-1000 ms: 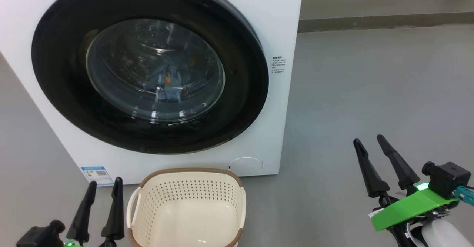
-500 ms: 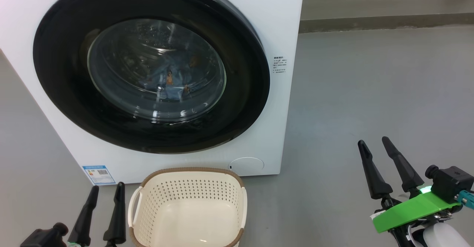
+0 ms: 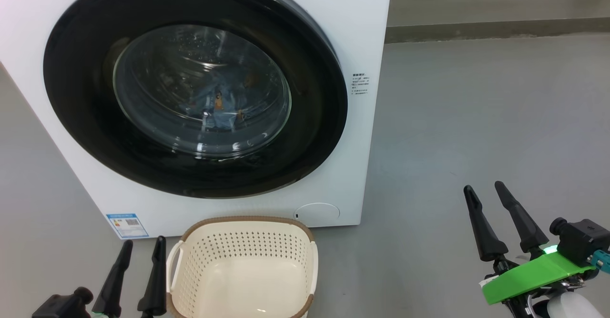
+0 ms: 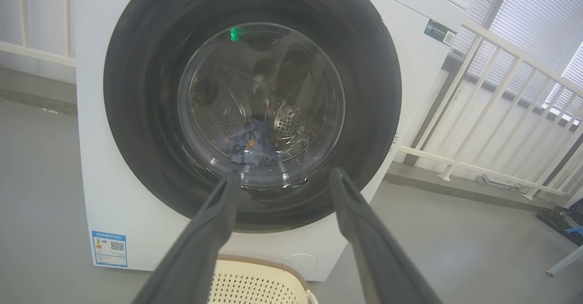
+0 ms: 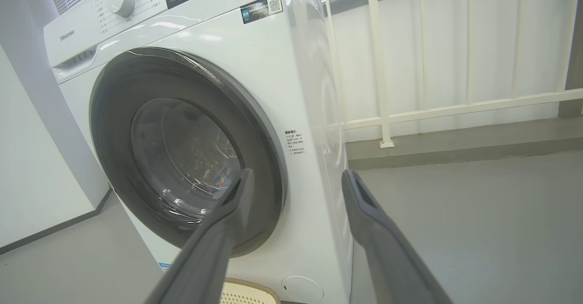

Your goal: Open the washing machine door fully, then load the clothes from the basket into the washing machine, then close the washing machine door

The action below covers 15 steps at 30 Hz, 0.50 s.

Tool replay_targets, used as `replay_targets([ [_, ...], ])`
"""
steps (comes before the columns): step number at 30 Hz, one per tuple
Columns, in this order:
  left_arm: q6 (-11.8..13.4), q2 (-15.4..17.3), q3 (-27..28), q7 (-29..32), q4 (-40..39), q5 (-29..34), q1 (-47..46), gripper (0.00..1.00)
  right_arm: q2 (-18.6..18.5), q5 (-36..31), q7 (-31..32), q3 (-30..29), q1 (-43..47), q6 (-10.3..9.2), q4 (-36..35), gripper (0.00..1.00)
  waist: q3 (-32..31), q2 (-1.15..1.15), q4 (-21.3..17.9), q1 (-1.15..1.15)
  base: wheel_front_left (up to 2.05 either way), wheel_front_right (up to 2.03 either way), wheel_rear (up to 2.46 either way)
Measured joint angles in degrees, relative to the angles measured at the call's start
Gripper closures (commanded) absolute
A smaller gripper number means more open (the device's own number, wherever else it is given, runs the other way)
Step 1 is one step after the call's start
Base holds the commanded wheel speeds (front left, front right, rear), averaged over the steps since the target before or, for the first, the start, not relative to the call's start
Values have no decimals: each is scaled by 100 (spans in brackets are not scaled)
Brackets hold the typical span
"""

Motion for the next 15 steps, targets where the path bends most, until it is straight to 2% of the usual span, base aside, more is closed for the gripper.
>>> replay_targets([
  [12, 0, 0, -42, 0, 22, -10, 0, 0, -7, -18, 0, -68, 3, 0, 23, 0, -3, 0, -51, 0, 0, 0, 0],
  [13, -1, 2, -54, 0, 38, -29, 0, 100, -5, -22, 0, -71, 3, 0, 25, 100, -1, 0, -52, 0, 0, 0, 0],
  [15, 1, -68, -70, 2, 156, -34, 43, 100, 46, -12, 9, -32, 33, 5, 147, 100, -1, 0, -52, 0, 0, 0, 0],
])
